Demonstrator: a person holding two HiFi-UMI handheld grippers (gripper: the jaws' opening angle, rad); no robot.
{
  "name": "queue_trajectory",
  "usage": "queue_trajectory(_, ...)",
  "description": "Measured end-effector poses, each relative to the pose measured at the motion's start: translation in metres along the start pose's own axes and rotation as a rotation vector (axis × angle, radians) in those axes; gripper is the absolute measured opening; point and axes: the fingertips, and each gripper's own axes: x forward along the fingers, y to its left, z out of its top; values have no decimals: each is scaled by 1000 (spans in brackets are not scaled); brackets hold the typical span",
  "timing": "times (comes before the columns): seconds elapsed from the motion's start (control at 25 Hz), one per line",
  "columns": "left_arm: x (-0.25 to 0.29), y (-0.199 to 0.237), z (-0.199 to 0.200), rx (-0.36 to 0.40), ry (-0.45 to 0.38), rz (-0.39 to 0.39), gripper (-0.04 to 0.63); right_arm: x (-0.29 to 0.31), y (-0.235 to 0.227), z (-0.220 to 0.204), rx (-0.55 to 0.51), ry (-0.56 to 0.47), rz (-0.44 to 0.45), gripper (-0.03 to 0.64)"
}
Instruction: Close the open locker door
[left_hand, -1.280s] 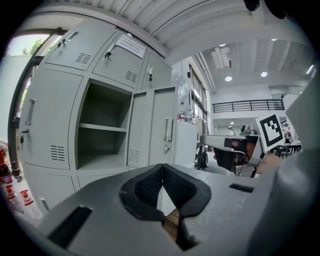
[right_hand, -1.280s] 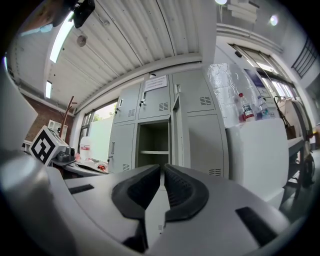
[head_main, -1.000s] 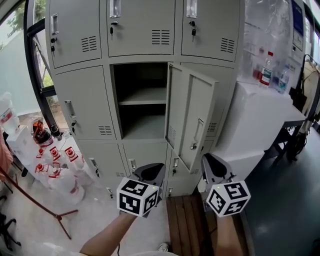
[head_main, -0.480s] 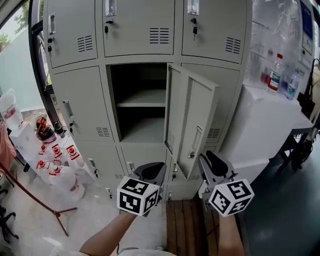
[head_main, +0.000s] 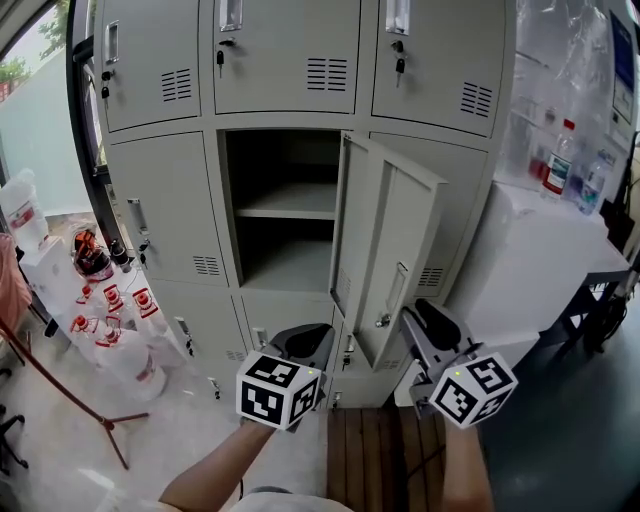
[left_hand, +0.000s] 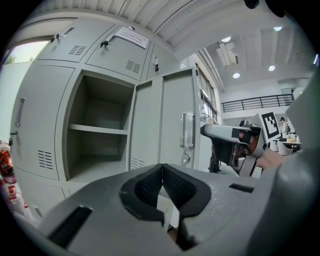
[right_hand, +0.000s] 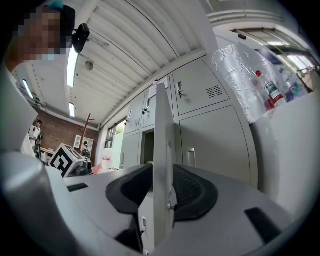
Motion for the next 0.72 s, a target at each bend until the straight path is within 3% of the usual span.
queue_trajectory(0.72,-14,36,-12,-37,7,77,8,33,50,-1,-53,-11,193,141)
